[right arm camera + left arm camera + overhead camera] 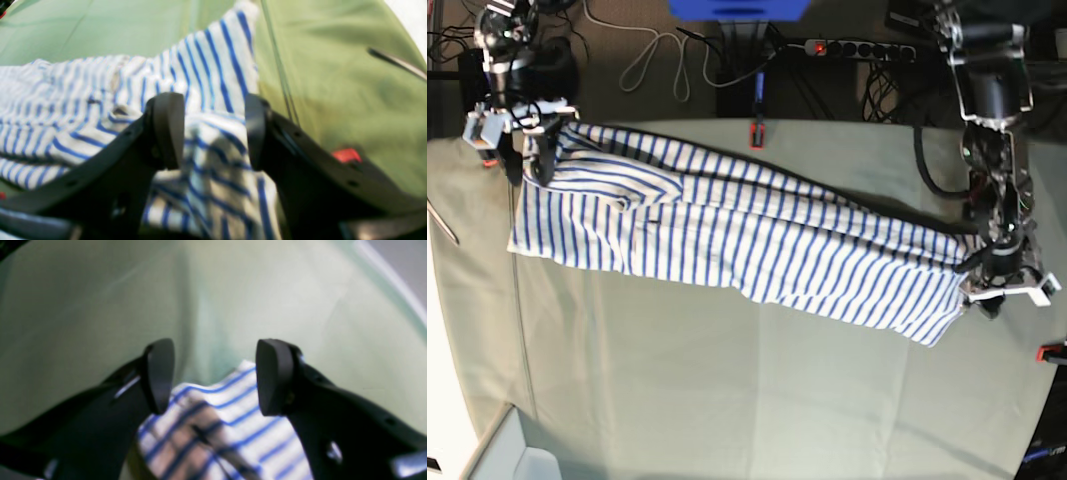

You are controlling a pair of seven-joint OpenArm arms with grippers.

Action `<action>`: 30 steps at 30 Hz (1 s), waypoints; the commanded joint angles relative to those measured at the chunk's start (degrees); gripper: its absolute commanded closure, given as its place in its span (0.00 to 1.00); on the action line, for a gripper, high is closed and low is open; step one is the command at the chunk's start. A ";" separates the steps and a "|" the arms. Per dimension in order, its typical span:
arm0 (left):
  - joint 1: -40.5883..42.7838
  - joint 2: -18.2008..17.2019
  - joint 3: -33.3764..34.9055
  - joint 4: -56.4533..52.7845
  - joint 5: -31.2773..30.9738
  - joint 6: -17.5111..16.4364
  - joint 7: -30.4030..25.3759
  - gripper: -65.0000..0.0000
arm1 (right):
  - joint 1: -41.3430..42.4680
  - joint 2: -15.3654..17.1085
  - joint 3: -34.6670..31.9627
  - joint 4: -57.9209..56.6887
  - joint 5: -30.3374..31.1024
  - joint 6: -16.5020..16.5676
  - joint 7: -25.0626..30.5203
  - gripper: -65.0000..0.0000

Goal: Layout the t-shirt on the table in an organized manner, then fold the t-shirt properly
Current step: 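Carry the strip end with the left gripper over toward the right gripper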

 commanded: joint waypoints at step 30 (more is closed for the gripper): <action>-6.61 0.29 8.42 -14.72 -0.16 -0.32 -1.30 0.42 | 11.37 3.83 -6.40 -10.77 0.30 -0.04 -16.29 0.53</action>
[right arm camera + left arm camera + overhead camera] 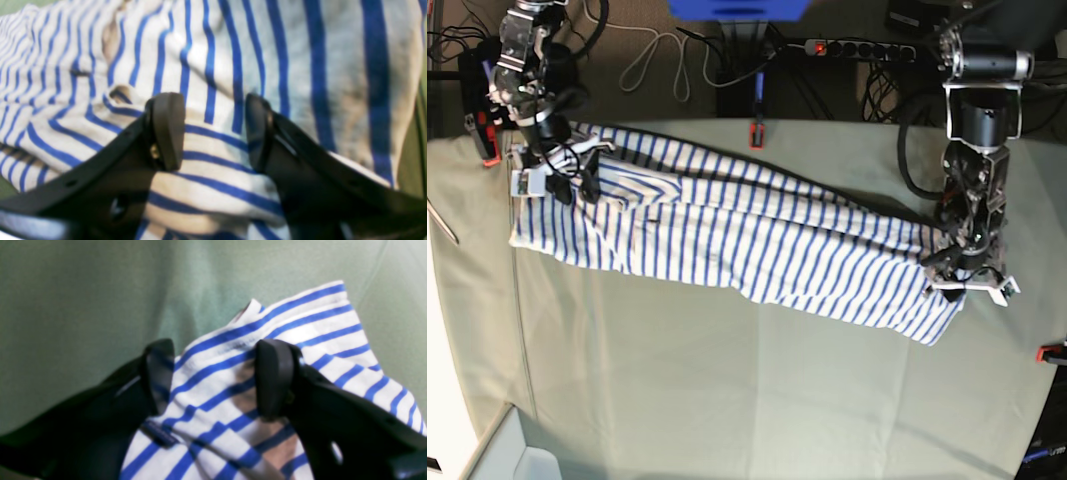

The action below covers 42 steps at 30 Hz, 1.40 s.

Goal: Layout the t-shirt on the table in an organized manner, then fold the t-shirt properly
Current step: 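Carry the strip end with the left gripper over toward the right gripper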

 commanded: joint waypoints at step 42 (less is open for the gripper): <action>16.03 4.38 6.91 36.60 0.30 0.01 0.10 1.00 | -0.35 0.25 0.18 1.14 1.04 0.09 1.15 0.53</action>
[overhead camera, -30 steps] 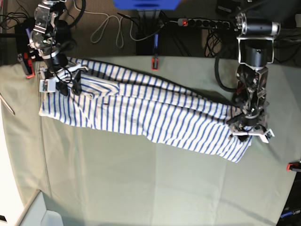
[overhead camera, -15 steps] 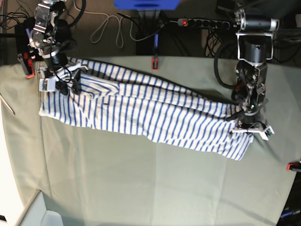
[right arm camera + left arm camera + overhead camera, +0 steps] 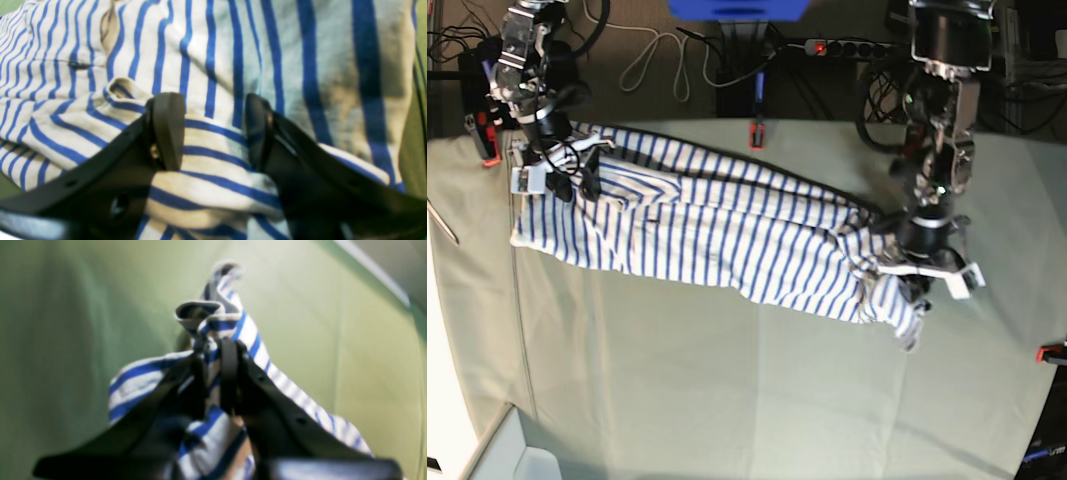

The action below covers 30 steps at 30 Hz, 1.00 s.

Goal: Layout the t-shirt on the table in an organized manner, then fold the t-shirt properly
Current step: 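Carry the strip end with the left gripper over toward the right gripper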

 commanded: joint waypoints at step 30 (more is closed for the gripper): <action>-6.02 0.29 45.12 2.84 0.24 -0.63 -2.02 1.00 | 0.13 0.44 0.20 0.92 0.89 0.11 0.91 0.54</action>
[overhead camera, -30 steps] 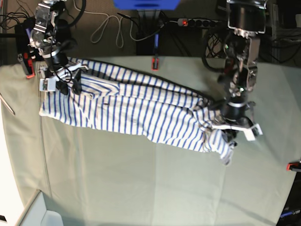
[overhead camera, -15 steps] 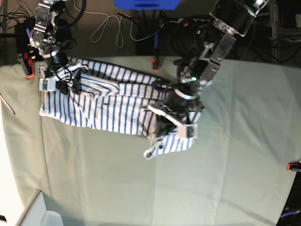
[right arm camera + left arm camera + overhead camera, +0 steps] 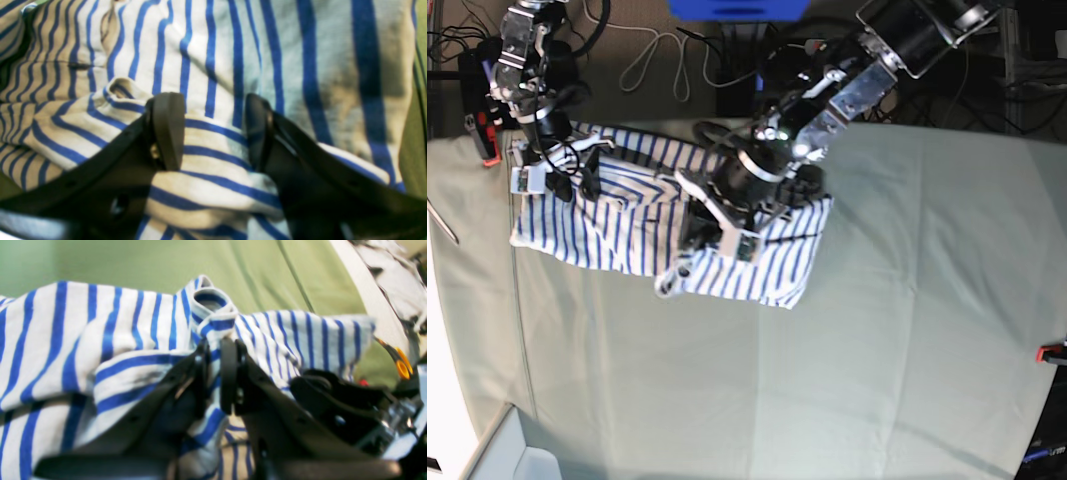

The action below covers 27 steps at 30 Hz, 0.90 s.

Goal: Layout the t-shirt on the table in an organized manner, then fold the t-shirt properly
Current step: 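Carry the strip end with the left gripper over toward the right gripper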

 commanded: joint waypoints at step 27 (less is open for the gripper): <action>-1.90 -1.95 1.51 6.44 -0.27 -0.65 -1.28 0.29 | -1.96 -3.60 8.09 15.78 0.61 0.09 0.52 0.50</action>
